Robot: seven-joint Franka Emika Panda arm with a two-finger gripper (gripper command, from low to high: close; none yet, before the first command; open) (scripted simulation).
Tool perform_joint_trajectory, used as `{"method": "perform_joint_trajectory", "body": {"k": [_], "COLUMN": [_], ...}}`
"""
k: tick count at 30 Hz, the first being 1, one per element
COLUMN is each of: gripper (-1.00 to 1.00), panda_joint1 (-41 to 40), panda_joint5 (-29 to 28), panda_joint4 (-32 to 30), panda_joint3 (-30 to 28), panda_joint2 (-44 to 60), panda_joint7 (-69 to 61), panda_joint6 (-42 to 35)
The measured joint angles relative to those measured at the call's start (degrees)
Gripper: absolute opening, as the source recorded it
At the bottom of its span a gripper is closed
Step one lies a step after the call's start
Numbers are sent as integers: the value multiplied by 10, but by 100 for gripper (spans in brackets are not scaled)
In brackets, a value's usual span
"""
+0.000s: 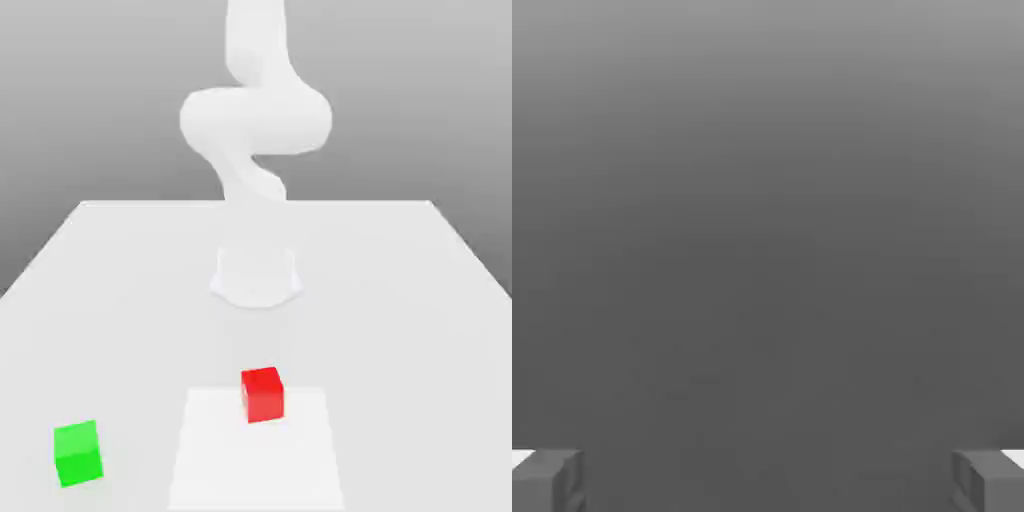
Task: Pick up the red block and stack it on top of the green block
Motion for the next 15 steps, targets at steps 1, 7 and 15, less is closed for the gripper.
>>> {"method": "perform_joint_trajectory", "body": {"k": [1, 7, 15], "gripper": [0, 0, 0], "panda_joint1": [2, 15, 28], "panda_joint5": [-1, -5, -6], "panda_joint4": [-17, -117, -260], "panda_joint3": [-1, -11, -20], "panda_joint2": [18, 127, 286], "panda_joint7": [-5, -37, -87], "panda_joint6": [14, 95, 212]}}
